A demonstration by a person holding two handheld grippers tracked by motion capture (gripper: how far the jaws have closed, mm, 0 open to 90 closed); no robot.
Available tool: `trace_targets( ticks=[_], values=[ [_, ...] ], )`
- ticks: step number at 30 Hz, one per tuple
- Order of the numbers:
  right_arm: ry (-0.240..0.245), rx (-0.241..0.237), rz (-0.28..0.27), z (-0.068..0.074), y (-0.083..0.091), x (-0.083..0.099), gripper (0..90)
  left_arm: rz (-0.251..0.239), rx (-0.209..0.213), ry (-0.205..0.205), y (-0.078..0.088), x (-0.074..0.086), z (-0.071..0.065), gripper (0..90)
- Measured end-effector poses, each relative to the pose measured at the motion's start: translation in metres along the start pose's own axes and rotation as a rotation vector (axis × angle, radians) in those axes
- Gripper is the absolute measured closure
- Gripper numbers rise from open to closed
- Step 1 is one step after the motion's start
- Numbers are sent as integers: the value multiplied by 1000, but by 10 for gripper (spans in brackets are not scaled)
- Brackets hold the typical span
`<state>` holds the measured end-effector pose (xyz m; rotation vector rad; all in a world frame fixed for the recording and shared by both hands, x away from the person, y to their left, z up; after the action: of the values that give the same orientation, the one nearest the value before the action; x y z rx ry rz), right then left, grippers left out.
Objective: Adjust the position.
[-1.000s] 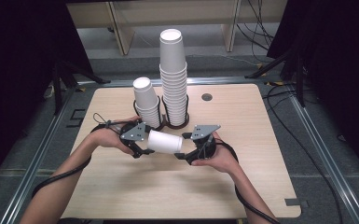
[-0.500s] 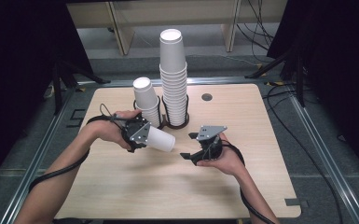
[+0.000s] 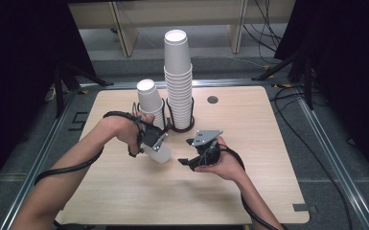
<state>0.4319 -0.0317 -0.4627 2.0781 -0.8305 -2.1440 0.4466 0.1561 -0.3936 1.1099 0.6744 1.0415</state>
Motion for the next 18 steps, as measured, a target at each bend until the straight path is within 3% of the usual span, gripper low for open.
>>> trace_targets(
  ticks=[1, 3, 4, 7, 10, 11, 12, 13, 14, 18],
  values=[
    [-18, 8, 5, 2, -1, -1, 217, 13, 7, -3, 0, -2, 0, 186],
    [14, 4, -4, 2, -4, -4, 219, 29, 15, -6, 1, -5, 1, 186],
    [-26, -1, 0, 5, -5, -4, 220, 45, 25, -10, 1, -7, 1, 187],
    [-3, -8, -5, 6, -12, -7, 223, 68, 40, -22, 2, -13, 2, 189],
    [-4, -6, -10, 8, -20, -7, 229, 65, 37, -21, 2, -16, 1, 190],
    [-30, 0, -7, 10, -20, -7, 234, 73, 50, -25, 2, -17, 1, 190],
    [-7, -10, -13, 9, -22, -7, 237, 69, 37, -28, 1, -18, 2, 190],
    [-40, -1, -12, 11, -24, -7, 240, 76, 43, -32, 1, -18, 2, 190],
    [0, -7, -24, 9, -26, -8, 241, 78, 44, -34, 1, -19, 2, 190],
    [-18, -19, -28, 12, -33, -9, 250, 72, 47, -43, 0, -22, 3, 190]
  ],
)
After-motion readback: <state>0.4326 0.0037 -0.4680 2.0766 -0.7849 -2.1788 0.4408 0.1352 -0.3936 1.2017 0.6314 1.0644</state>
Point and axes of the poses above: each handheld gripper's, and its own axes: y roughly backward along the jaws, x roughly out of its underside, z roughly to its left, the point moved 4 cm from there along -y, roughly forward along the jaws, and after that the axes turned 9 degrees about -z, right-handed, at the moved point
